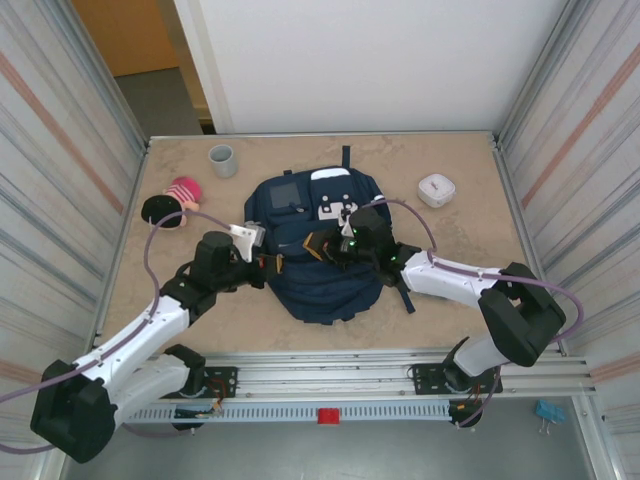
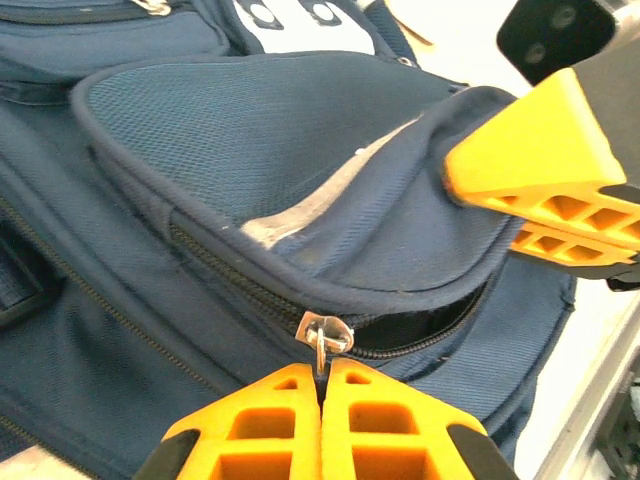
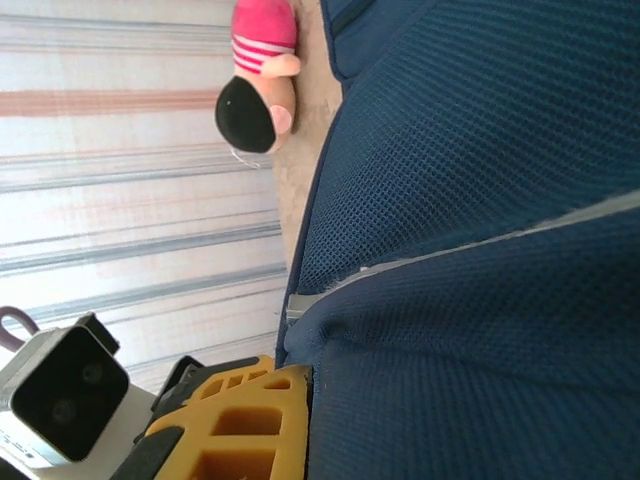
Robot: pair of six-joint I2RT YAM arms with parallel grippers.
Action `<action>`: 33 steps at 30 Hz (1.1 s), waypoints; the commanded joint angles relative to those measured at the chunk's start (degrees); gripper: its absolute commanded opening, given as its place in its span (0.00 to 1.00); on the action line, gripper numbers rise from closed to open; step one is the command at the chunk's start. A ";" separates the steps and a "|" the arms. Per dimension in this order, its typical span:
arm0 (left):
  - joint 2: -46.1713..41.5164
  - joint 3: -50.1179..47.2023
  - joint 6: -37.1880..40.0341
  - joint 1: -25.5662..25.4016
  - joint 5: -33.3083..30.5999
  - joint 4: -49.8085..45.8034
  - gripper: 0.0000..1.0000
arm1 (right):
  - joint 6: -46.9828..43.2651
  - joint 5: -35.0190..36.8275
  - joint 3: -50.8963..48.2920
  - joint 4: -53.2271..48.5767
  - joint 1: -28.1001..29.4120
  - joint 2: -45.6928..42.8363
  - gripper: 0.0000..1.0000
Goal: Pack books, pencil case, and school supplies into a backpack
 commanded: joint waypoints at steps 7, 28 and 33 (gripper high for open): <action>4.23 4.83 4.61 8.55 -6.24 -3.75 0.01 | -7.46 -13.55 4.30 -3.20 -5.51 -4.60 0.00; 2.62 10.62 -0.66 11.72 -5.61 -8.51 0.63 | -9.42 -10.90 11.56 -1.69 -6.52 4.75 0.00; -0.36 10.77 -1.23 11.71 -10.05 -12.87 0.71 | -10.05 -10.11 16.81 -0.05 -5.86 11.47 0.00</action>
